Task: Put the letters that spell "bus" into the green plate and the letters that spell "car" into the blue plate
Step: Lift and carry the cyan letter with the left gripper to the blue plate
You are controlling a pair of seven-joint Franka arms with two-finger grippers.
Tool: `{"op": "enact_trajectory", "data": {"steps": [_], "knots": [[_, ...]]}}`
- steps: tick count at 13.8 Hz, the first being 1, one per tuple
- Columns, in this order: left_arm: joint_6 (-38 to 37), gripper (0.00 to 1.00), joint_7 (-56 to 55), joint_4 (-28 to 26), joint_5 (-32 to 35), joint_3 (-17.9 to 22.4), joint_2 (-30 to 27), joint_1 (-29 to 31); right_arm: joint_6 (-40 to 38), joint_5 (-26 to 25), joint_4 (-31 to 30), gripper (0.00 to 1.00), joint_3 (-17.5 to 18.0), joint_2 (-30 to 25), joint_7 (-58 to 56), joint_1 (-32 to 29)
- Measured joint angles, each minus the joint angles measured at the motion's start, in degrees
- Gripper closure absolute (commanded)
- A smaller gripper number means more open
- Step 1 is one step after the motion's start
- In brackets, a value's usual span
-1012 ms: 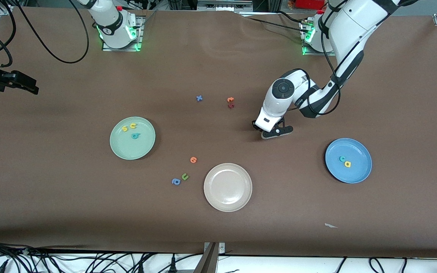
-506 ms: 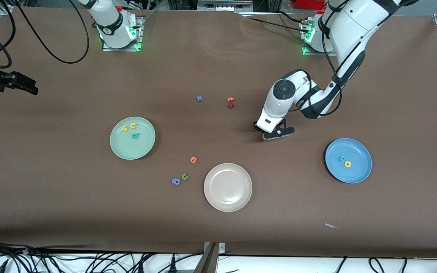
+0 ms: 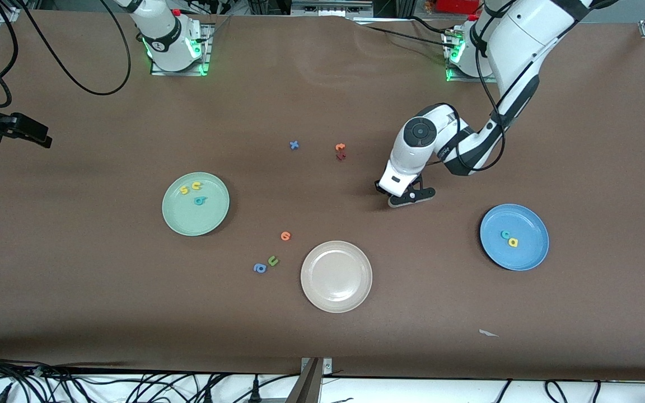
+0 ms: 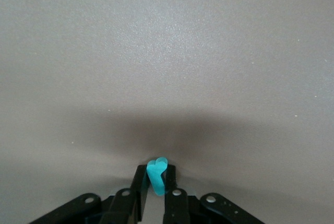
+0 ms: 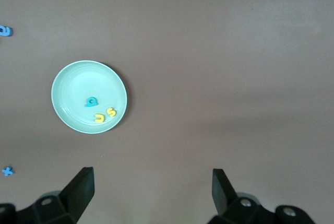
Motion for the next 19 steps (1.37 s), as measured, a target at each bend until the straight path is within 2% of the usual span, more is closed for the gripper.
{"op": "enact_trajectory", "data": {"steps": [4,9,14,17,19], "knots": [[0.0,0.9,0.0,0.5,0.0,0.3,0.0,0.1,0.0,2.5,0.4,0.0,0.5,0.0,0.0,0.0],[-3.4,0.97,0.0,4.2,0.0,0.6,0.0,2.1,-0.1,1.1,1.4,0.0,3.8,-0.1,0.0,0.3],[-6.9,0.98,0.9,6.5,0.1,0.6,0.0,3.8,-0.1,1.0,1.4,0.0,3.8,-0.1,0.0,0.2],[-13.6,0.98,7.8,10.9,0.1,0.6,-0.2,6.3,-0.3,1.0,1.4,0.0,3.8,-0.1,0.0,0.2],[-15.6,0.98,15.1,12.8,0.1,0.6,-0.3,9.6,-0.5,1.0,1.4,0.0,3.8,-0.1,0.0,0.2]]}}
